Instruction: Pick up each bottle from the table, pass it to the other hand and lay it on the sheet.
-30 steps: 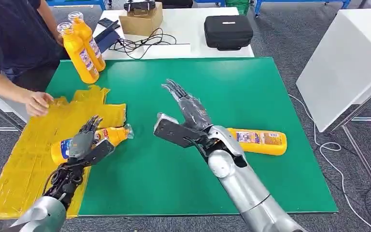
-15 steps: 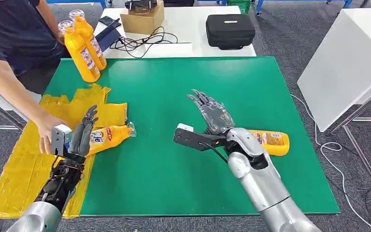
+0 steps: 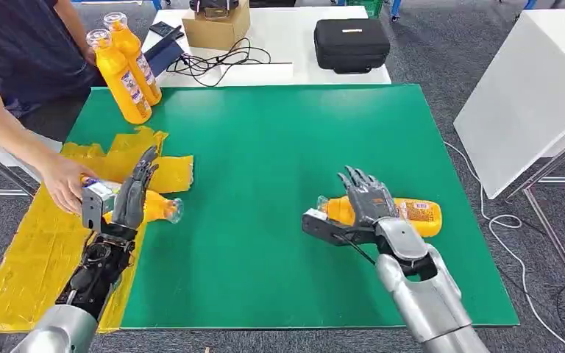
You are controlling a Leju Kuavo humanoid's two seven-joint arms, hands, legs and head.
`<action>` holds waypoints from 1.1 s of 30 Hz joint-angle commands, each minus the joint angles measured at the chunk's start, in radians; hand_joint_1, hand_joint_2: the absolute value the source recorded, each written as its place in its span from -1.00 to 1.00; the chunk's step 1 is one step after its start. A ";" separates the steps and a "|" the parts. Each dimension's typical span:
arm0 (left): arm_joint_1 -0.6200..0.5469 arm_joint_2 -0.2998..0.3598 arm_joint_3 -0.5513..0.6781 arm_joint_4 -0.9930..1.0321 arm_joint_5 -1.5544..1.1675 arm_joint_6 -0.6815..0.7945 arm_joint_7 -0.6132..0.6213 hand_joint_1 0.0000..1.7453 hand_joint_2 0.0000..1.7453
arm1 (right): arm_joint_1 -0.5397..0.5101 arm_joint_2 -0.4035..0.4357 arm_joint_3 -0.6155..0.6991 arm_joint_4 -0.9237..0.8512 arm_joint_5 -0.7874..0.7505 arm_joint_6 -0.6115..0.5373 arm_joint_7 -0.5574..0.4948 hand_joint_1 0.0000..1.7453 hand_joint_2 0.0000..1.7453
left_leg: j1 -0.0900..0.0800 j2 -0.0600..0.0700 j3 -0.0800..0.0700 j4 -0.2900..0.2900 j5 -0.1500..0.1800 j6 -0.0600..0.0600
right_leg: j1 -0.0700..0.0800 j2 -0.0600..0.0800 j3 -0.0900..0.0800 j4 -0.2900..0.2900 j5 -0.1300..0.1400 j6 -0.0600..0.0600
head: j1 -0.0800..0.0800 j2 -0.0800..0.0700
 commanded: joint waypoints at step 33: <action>0.096 -0.093 0.122 -0.154 -0.009 -0.045 0.068 -1.00 -1.00 | 0.066 0.117 -0.421 0.045 0.294 0.070 -0.003 -1.00 1.00 | 0.000 0.003 0.002 0.000 -0.002 0.000 | 0.000 0.001 0.002 -0.001 -0.001 0.002 | -0.001 0.000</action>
